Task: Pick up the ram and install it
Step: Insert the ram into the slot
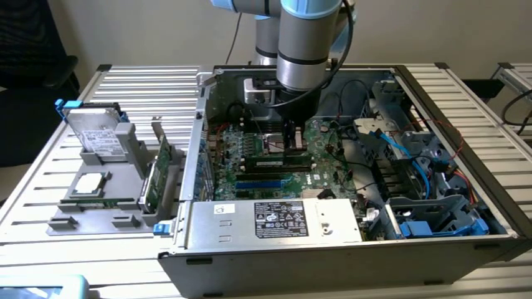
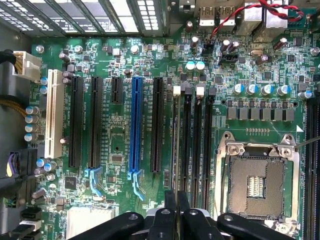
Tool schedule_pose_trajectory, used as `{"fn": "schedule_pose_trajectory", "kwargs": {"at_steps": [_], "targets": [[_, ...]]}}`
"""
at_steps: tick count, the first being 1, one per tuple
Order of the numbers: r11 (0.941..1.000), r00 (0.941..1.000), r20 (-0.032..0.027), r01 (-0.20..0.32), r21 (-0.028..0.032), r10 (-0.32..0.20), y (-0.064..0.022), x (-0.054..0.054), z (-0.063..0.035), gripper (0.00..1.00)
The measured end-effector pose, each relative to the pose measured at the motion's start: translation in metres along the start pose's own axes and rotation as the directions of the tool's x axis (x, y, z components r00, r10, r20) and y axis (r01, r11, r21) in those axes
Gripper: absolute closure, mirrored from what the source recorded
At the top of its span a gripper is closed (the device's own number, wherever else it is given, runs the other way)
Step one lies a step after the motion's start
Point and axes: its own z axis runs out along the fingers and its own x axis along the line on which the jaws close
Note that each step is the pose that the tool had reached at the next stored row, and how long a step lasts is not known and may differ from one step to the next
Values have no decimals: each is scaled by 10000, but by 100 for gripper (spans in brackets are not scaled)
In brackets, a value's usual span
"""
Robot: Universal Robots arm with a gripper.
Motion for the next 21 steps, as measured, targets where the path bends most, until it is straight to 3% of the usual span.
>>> {"fn": "schedule_pose_trajectory", "kwargs": {"at_steps": [21], "targets": [[10000, 10000, 3, -81, -10, 82, 0, 1, -9, 87]]}}
